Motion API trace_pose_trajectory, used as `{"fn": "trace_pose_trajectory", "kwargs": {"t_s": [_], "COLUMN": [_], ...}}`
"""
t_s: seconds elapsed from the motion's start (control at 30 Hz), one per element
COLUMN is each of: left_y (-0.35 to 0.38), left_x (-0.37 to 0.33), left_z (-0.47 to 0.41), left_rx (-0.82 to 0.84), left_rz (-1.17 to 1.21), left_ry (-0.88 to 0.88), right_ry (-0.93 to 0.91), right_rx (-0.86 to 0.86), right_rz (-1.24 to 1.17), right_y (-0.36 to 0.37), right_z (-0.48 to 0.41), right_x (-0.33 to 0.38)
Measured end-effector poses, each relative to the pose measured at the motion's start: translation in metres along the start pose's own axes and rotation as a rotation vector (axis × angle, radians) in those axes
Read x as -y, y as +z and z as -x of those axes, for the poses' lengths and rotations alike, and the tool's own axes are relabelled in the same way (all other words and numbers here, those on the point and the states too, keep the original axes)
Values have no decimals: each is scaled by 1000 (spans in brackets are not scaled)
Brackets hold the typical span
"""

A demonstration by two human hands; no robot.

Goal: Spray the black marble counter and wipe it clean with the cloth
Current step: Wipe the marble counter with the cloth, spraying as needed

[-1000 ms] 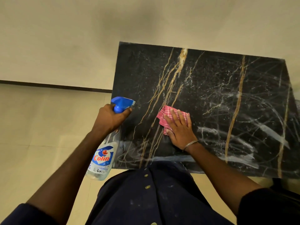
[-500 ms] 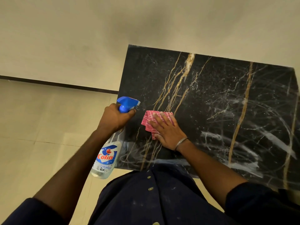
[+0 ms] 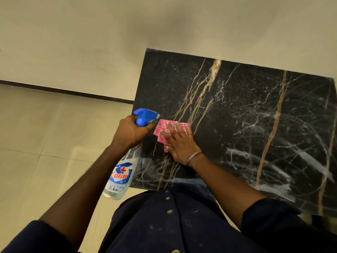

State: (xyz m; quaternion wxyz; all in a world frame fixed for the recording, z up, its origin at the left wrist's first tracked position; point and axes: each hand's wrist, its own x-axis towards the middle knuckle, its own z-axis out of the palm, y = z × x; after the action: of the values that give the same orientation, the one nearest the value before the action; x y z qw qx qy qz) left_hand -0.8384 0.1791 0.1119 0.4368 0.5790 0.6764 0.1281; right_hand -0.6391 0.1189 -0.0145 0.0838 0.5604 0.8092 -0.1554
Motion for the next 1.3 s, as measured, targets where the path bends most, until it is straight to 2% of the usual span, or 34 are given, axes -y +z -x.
{"fn": "trace_pose_trajectory", "kwargs": {"t_s": [0.2,0.3,0.43,0.6,0.8,0.93,1.1,1.17,1.3], "left_y": [-5,-7,-8,-6,2,-2,-13,-16,-20], "left_x": [1,1,1,4,11,20,37,42,51], "left_z": [1,-1,-3,-3,3,3,6,10,22], "left_rx": [-16,-16,-11,-25,-32,-45,-64,-73,-93], "left_rz": [-18,-18,-8,8,-10,-24,-14,-17,-10], "left_ry": [-5,-4,0,-16,-12,-24,-59,-76,-114], "right_ry": [-102,-59,1,108,-42,-119,-25,20,-54], "right_rx": [4,-65,-63,-43,25,-26,-54,-24,24], "right_rz": [54,26,28,-17,-12,29,10,-13,-18], "right_y": [-8,2,6,7,2,1,13,14,9], "right_z": [-1,23,41,25,-23,1,31,23,-10], "right_x": [-8,-32,-54,-21,23,-2,-23,-8,41]}}
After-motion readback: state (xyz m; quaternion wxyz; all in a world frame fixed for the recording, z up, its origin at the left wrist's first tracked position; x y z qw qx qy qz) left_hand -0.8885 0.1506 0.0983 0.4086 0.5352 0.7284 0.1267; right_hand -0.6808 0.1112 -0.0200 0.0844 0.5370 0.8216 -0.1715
